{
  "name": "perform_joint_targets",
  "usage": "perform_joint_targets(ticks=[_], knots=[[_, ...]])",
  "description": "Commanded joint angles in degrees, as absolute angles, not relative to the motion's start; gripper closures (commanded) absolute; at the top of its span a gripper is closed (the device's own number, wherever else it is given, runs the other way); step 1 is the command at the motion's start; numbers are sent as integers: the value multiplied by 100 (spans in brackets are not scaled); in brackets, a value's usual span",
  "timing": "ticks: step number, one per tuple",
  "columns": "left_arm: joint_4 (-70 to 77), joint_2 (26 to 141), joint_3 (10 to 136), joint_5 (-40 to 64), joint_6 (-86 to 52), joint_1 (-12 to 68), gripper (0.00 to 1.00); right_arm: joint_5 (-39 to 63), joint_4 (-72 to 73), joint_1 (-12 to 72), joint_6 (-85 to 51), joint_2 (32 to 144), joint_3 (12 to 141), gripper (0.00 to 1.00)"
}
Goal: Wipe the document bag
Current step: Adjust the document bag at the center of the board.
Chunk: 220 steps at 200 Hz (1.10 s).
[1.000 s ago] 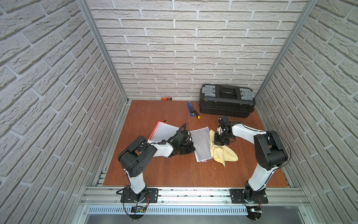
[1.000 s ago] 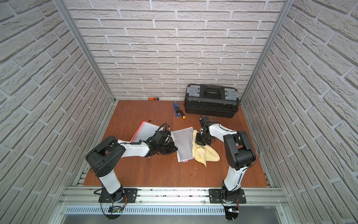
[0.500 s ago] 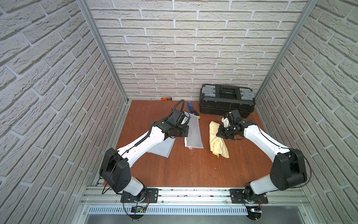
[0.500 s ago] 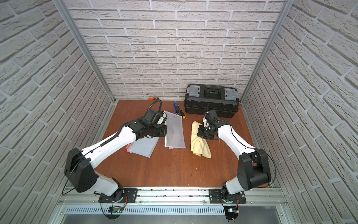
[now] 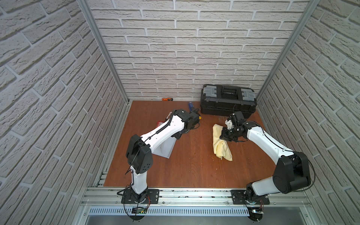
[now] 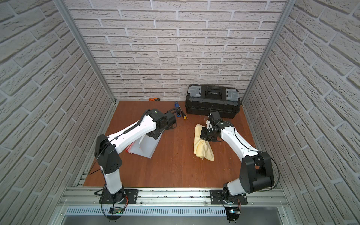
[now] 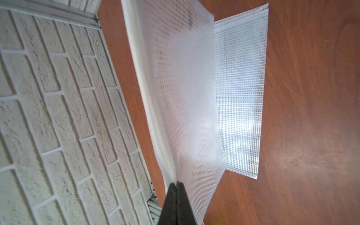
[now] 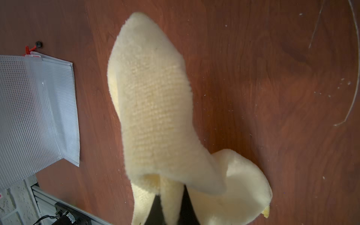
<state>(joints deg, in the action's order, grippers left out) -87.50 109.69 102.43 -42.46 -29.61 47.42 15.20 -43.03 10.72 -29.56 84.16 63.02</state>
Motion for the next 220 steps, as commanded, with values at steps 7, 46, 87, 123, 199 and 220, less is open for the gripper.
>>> perform_joint_targets(ticks=[7,46,87,123,199,220], knots=[[-9018,11379,10727,-4635,-2889,5191,100,1387,-4397,1042,-2894,8125,6191,97],[-8423,12093,11401,-3637,-2823,5784,100,1215,-4734,921,-2784,7880,6238,97],[-7963,12817,12076,-2754,-2899,6253,100,822,-5204,790,-2706,7446,6403,97],[-6930,12607,11683,-1643,-3151,6345,33,660,-5529,674,-2698,7235,6509,97],[-4450,10339,9170,-625,-3878,5125,23,1426,-4862,846,-2759,7414,6593,97],[-3802,9644,7858,-74,-4133,4254,53,1490,-4524,1374,-2848,7882,6959,97]])
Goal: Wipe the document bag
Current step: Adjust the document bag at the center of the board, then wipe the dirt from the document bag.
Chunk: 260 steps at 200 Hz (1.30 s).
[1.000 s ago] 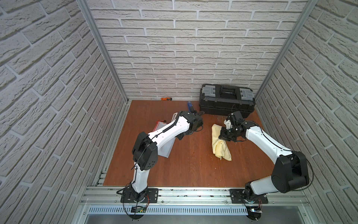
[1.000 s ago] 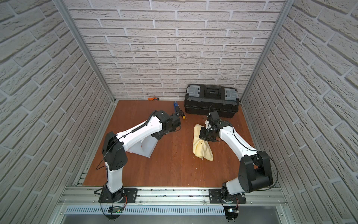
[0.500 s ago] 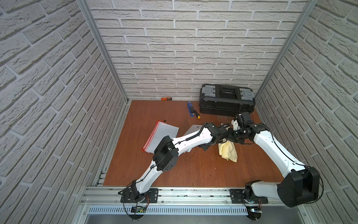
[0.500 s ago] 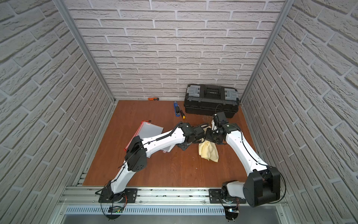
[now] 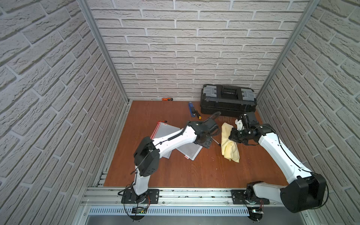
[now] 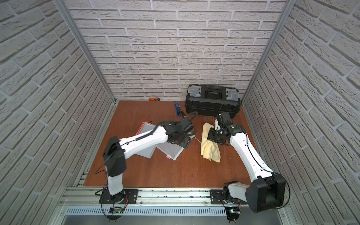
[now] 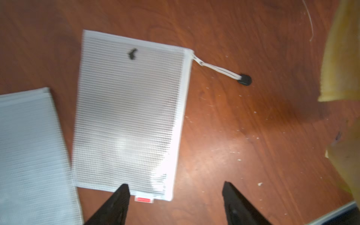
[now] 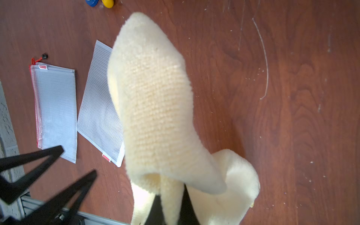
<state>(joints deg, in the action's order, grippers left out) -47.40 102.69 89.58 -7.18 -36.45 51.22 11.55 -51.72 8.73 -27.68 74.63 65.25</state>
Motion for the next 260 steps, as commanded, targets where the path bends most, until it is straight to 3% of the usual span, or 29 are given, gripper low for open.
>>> perform_joint_targets(ticks=[1,34,57,111,185,260], knots=[[-3782,9621,7814,-72,-4136,4219,55,1492,-4499,1412,-2856,7909,6982,97],[-3712,9065,7034,3,-4134,3541,100,1644,-4317,2416,-3027,9399,8303,97],[-3578,8804,6804,13,-4128,3407,100,1942,-4191,2642,-3380,10448,9018,97],[-3102,8799,6408,442,-4384,3095,100,1870,-3762,2626,-3797,11626,8666,97],[-2266,9469,6437,1386,-4675,3172,100,1025,-4061,2088,-3561,10869,7272,97],[-1786,10317,6549,1640,-4927,4070,100,1539,-3479,1890,-3710,10733,6692,97]])
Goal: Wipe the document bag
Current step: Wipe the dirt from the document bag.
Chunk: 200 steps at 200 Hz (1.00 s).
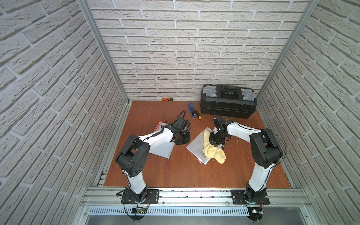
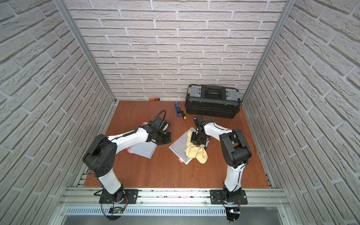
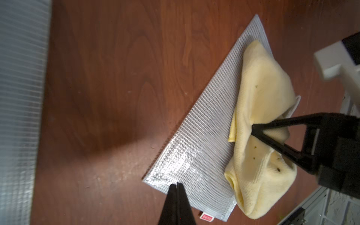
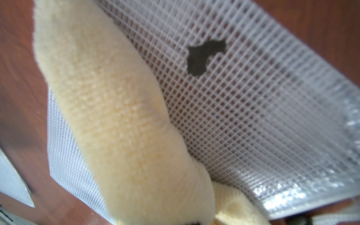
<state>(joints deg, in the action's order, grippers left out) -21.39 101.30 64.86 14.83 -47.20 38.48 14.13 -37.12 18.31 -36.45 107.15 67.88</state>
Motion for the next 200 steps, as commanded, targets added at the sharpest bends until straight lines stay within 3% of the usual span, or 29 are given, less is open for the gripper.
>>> perform_joint_targets(ticks=[1,109,158,200], knots=[[-1790,10322,6548,1633,-4933,4083,100,1539,-3480,1890,-3710,10737,6694,97],[-1740,10896,6390,1459,-5067,4212,100,1881,-3533,2376,-3476,10491,7307,97],[-1823,10849,6318,1334,-5074,4231,100,2117,-3657,2642,-3492,11291,7831,97],[-2007,10766,6291,1191,-4993,4221,100,2083,-3428,2166,-3516,11809,7831,97]])
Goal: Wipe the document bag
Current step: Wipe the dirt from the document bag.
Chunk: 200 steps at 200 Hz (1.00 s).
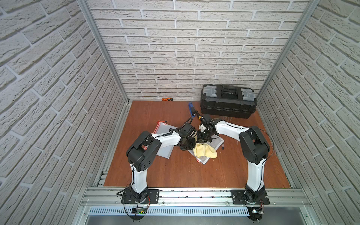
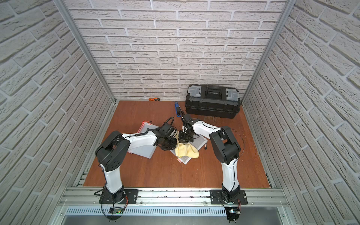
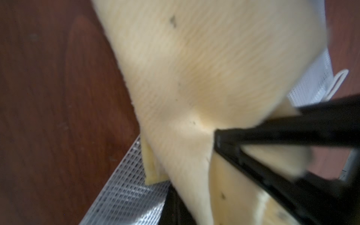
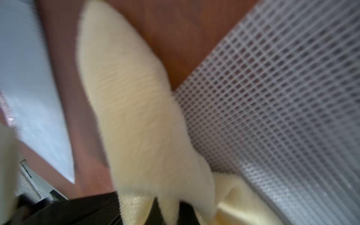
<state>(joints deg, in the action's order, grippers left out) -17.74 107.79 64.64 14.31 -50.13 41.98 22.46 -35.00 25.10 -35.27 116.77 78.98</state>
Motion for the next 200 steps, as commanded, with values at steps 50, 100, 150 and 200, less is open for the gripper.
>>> perform_joint_targets(ticks=[50,100,150,200], knots=[[-2007,10777,6267,1195,-4998,4213,100,1733,-3955,1041,-2943,11812,7952,97],[-2022,10768,6245,1176,-5001,4201,100,1032,-4617,182,-2354,11489,7992,97],[-2013,10812,6223,1188,-4962,4200,100,1240,-4405,-158,-2565,10612,7432,97],[-2137,10668,6067,1117,-4900,4158,100,1226,-4463,30,-3020,9129,6911,97]])
